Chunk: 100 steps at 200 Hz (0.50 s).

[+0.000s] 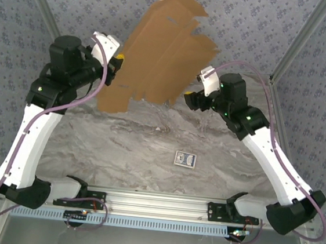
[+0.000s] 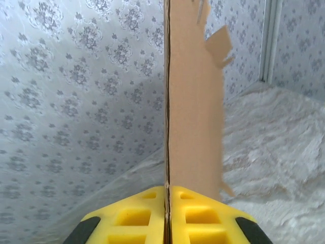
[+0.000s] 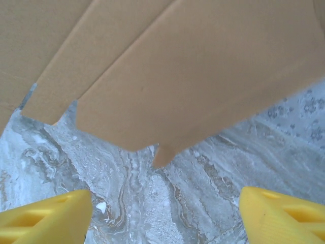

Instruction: Fold the paper box

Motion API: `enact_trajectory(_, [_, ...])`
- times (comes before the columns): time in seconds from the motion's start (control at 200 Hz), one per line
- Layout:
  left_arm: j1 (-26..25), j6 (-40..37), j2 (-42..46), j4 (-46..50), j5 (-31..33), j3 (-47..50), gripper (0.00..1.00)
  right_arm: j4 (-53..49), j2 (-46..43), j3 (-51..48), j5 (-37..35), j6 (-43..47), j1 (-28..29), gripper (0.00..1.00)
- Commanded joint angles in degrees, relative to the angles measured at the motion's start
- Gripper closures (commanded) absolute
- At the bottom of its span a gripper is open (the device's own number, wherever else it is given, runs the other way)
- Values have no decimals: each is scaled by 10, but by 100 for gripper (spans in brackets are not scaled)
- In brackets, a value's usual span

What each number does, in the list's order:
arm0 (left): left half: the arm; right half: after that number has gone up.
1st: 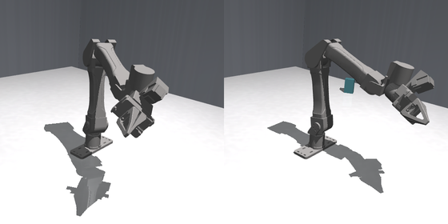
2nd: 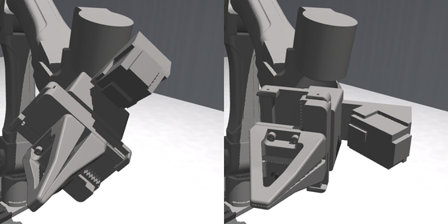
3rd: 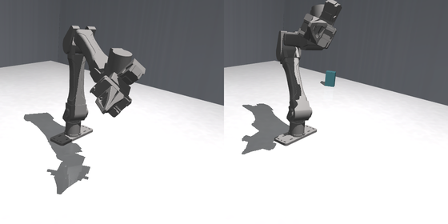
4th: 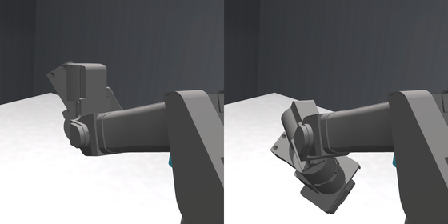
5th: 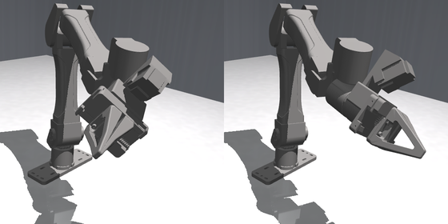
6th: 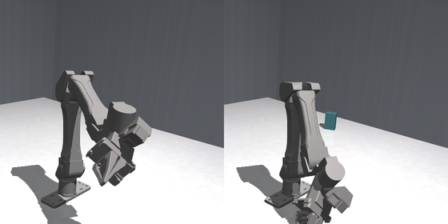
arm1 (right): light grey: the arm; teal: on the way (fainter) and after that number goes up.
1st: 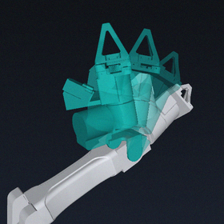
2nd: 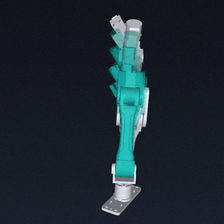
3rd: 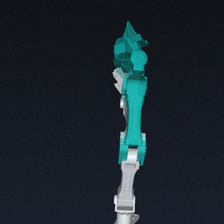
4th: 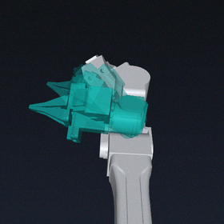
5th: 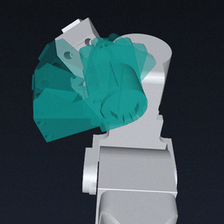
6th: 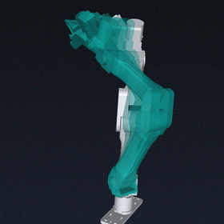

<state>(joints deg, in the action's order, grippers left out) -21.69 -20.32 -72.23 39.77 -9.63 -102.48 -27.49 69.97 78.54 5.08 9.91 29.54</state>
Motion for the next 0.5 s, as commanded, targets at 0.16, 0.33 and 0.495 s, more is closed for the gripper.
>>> enact_trajectory(0.16, [-54, -227, -69, 190, 172, -145, 91, -67, -34, 65, 48, 102, 47, 26])
enact_trajectory(0.33, [-76, -313, -103, 227, 199, -216, 91, -85, -33, 105, 16, 152, 83, 25])
enact_trajectory(0.495, [-110, -405, -121, 224, 228, -243, 91, -90, -21, 165, -10, 200, 106, 25])
